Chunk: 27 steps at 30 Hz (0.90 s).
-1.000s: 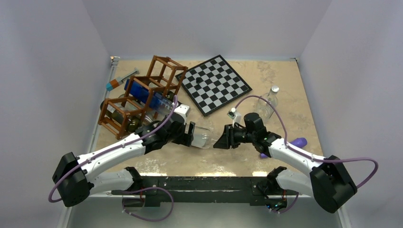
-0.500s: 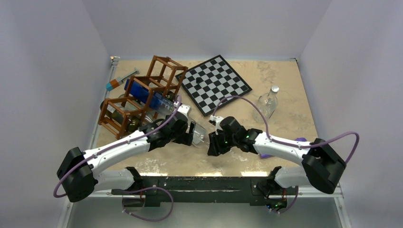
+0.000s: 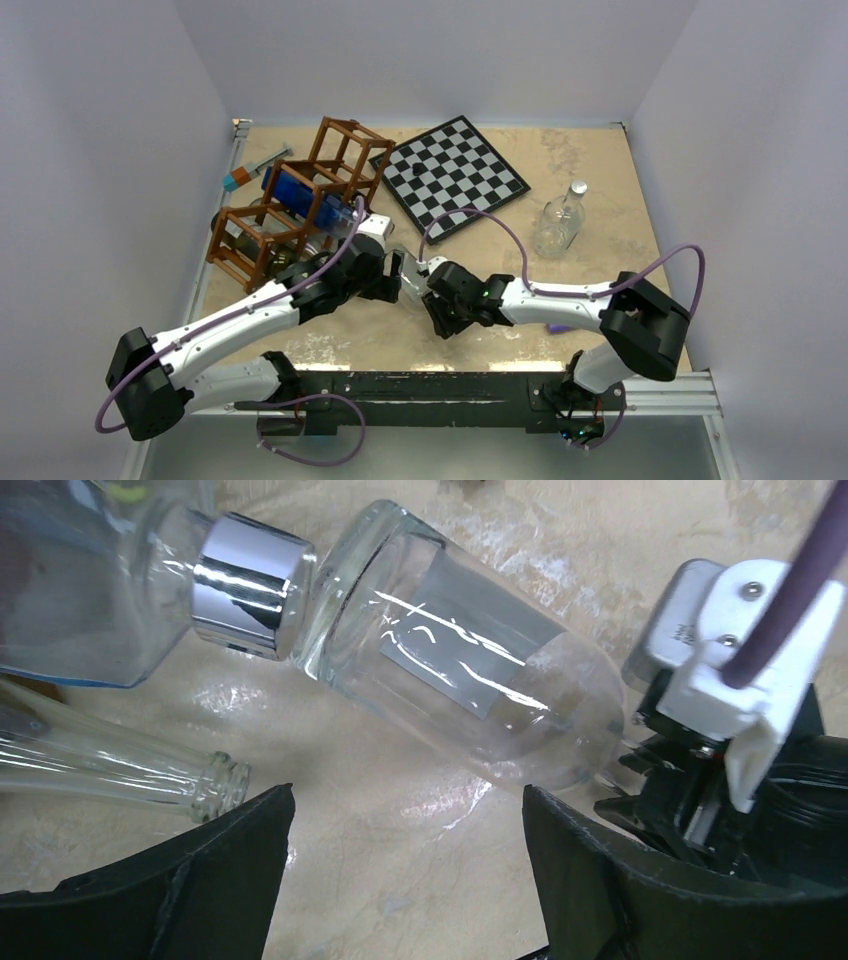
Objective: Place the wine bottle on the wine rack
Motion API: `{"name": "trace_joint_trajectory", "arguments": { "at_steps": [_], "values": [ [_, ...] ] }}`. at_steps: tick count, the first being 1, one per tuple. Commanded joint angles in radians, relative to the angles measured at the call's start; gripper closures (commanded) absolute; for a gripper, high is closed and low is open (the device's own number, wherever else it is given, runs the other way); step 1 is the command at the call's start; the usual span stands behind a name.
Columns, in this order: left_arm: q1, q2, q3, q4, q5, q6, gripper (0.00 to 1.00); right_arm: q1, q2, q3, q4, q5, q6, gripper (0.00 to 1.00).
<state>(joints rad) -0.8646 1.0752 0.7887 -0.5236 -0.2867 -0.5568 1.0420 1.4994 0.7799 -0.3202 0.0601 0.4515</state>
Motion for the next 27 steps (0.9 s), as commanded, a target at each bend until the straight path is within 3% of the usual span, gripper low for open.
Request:
{"name": "trace_joint_trajectory", "arguments": {
  "at_steps": [1,12,21,25,27],
  "values": [
    [-0.001,-0.069,-0.008,0.041,-0.061,0.012,0.12,-0.008,0.04,0.068,-0.058,0.145,0.012,0.87],
    [-0.001,-0.092,-0.016,0.035,-0.089,0.015,0.12,-0.008,0.153,0.168,-0.061,0.158,-0.014,0.59],
    [-0.001,-0.105,-0.018,0.027,-0.104,0.011,0.12,-0.008,0.236,0.241,-0.069,0.191,0.022,0.43],
    [-0.001,-0.11,-0.017,0.02,-0.11,0.011,0.12,-0.008,0.261,0.265,-0.076,0.215,0.034,0.41],
    [-0.001,-0.112,-0.017,0.019,-0.112,0.011,0.12,-0.01,0.278,0.278,-0.088,0.225,0.041,0.45]
  ]
}}
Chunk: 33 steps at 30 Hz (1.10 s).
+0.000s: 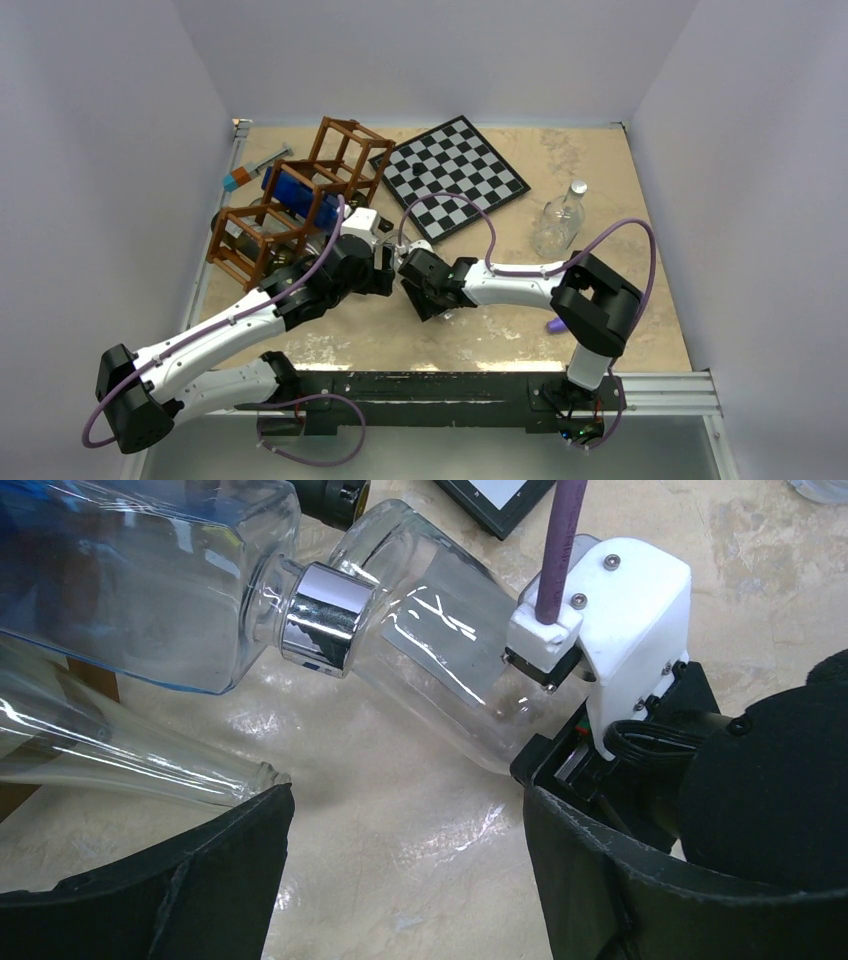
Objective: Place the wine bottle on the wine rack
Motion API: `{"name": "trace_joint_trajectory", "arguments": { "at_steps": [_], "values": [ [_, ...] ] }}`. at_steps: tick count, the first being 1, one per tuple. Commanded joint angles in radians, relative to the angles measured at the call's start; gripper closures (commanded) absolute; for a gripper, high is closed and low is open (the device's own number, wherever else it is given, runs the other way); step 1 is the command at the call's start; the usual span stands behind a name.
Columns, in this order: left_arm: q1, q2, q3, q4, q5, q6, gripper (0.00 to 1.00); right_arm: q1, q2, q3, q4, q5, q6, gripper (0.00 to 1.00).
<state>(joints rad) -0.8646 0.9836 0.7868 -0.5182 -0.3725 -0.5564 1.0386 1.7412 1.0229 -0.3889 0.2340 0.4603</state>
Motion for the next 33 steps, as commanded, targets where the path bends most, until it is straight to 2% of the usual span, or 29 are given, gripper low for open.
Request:
{"name": "trace_joint_trajectory", "arguments": {
  "at_steps": [1,6,7,8,9,16,25,33],
  "values": [
    [-0.001,-0.021,-0.015,0.013,-0.026,0.009,0.11,-0.005,0.044,0.039,-0.024,0.059,0.039,0.47],
    [-0.001,-0.02,-0.015,0.009,-0.026,0.009,0.11,-0.006,0.068,0.011,0.006,0.088,0.083,0.68],
    [-0.001,-0.02,-0.017,0.01,-0.026,0.012,0.11,-0.006,0.072,0.003,0.018,0.093,0.088,0.77],
    [-0.001,-0.019,-0.017,0.01,-0.026,0.013,0.11,-0.006,0.077,-0.004,0.029,0.094,0.091,0.95],
    [-0.001,-0.018,-0.016,0.008,-0.026,0.015,0.11,-0.006,0.087,-0.005,0.032,0.094,0.091,1.0],
    [-0.001,-0.028,-0.004,-0.007,-0.038,0.018,0.11,-0.005,0.089,0.002,0.02,0.109,0.089,1.0],
    [0.0,-0.077,0.027,-0.035,-0.069,0.028,0.11,-0.006,-0.16,0.006,-0.096,0.145,0.066,1.0],
    [0.001,-0.11,0.077,-0.04,-0.113,0.085,0.11,-0.005,-0.319,0.062,-0.237,0.172,0.057,1.0]
  ]
}}
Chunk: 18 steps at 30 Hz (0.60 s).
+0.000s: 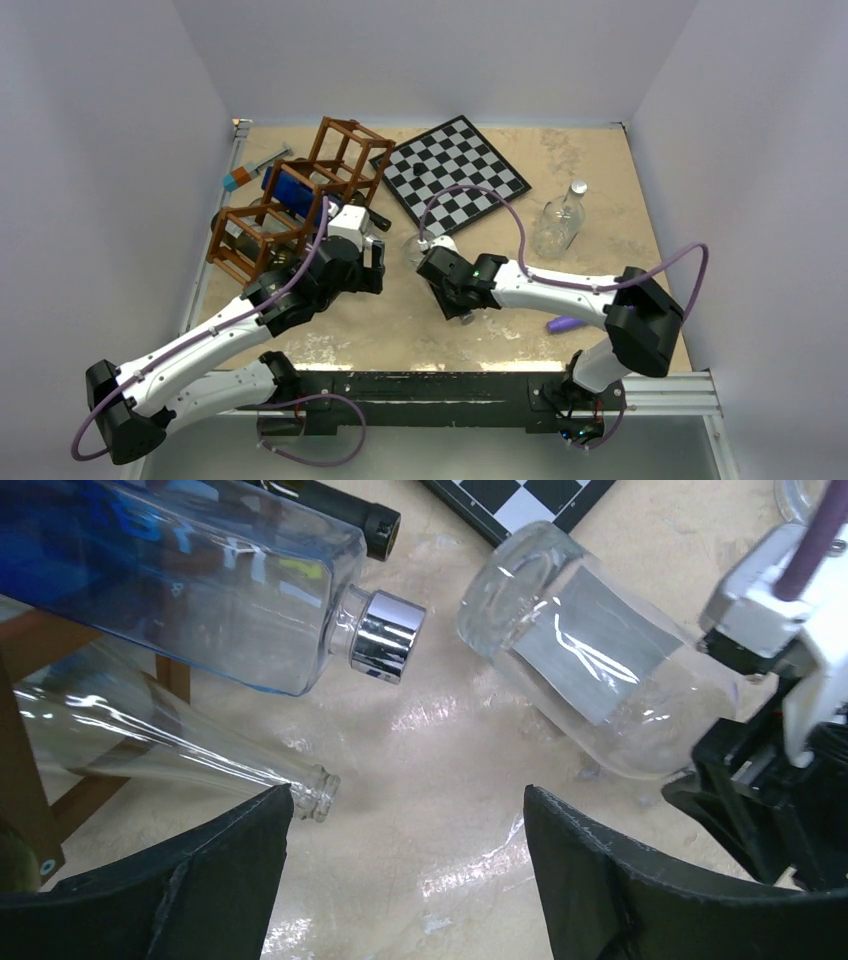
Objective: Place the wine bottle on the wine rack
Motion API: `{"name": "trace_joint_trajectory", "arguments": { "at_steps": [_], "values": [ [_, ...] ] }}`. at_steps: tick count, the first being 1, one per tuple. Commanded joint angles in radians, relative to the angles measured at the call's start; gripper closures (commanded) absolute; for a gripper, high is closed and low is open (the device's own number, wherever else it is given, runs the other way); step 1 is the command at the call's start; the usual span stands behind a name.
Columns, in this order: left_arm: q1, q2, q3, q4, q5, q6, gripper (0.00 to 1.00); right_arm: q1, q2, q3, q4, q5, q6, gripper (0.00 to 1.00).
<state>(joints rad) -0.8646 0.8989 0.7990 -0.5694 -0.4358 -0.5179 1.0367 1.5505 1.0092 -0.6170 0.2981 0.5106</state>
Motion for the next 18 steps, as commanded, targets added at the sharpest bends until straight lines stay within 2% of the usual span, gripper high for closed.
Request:
{"name": "trace_joint_trajectory", "arguments": {
  "at_steps": [1,18],
  "values": [
    [0.001,-0.028,0.072,0.011,-0.055,0.05,0.11,-0.003,-0.15,0.079,-0.022,0.112,0.008,1.0],
    [0.001,-0.104,0.144,-0.012,-0.117,0.107,0.1,-0.003,-0.373,0.217,-0.134,0.228,-0.037,1.0]
  ]
}}
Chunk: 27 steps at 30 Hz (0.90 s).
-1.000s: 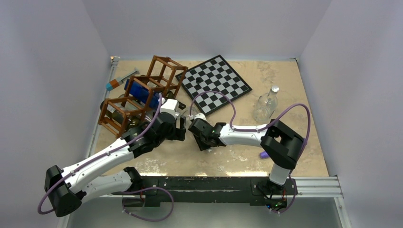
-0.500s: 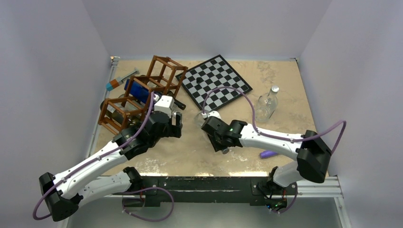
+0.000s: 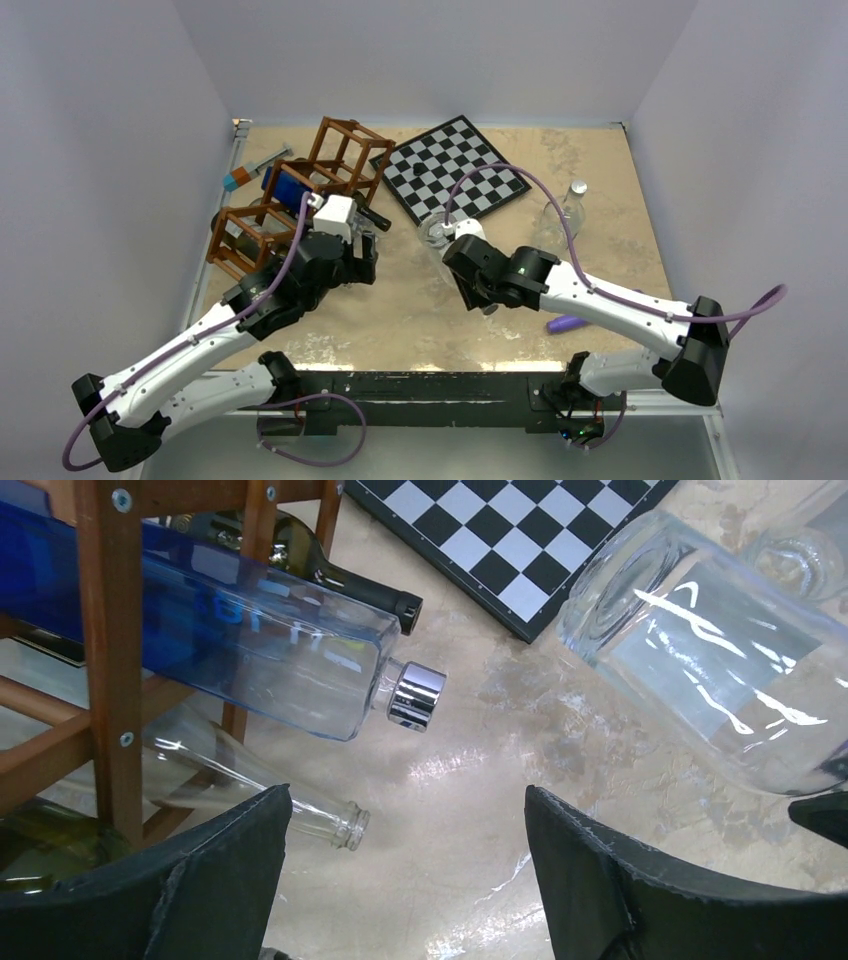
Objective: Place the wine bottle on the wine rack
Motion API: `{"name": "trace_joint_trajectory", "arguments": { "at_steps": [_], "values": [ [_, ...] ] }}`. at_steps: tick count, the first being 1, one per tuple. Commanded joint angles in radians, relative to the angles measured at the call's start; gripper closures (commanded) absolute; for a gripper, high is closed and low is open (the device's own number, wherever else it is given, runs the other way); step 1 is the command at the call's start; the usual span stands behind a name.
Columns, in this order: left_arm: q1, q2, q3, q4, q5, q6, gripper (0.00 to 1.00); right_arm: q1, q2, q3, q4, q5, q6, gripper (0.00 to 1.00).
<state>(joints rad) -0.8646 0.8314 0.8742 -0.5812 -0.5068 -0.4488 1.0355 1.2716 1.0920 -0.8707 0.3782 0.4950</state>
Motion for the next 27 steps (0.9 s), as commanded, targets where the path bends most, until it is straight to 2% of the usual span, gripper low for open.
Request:
{"name": "trace_joint_trajectory", "arguments": {
  "at_steps": [1,8,13,20,27],
  "values": [
    [0.001,-0.046,0.084,-0.006,-0.052,0.046,0.1,-0.002,-0.106,0.148,0.122,0.155,-0.031,1.0],
    [0.002,-0.115,0.262,-0.071,-0.098,0.138,0.06,-0.003,-0.124,0.291,0.171,0.186,-0.156,1.0],
    [0.003,-0.13,0.421,-0.138,-0.105,0.208,0.05,-0.017,-0.067,0.424,0.288,0.159,-0.281,1.0],
    [0.003,-0.135,0.583,-0.217,-0.127,0.181,0.03,-0.085,0.169,0.718,0.383,-0.068,-0.454,1.0],
    [0.003,-0.181,0.608,-0.297,-0.161,0.142,0.02,-0.169,0.372,0.909,0.484,-0.304,-0.456,1.0]
  ]
}}
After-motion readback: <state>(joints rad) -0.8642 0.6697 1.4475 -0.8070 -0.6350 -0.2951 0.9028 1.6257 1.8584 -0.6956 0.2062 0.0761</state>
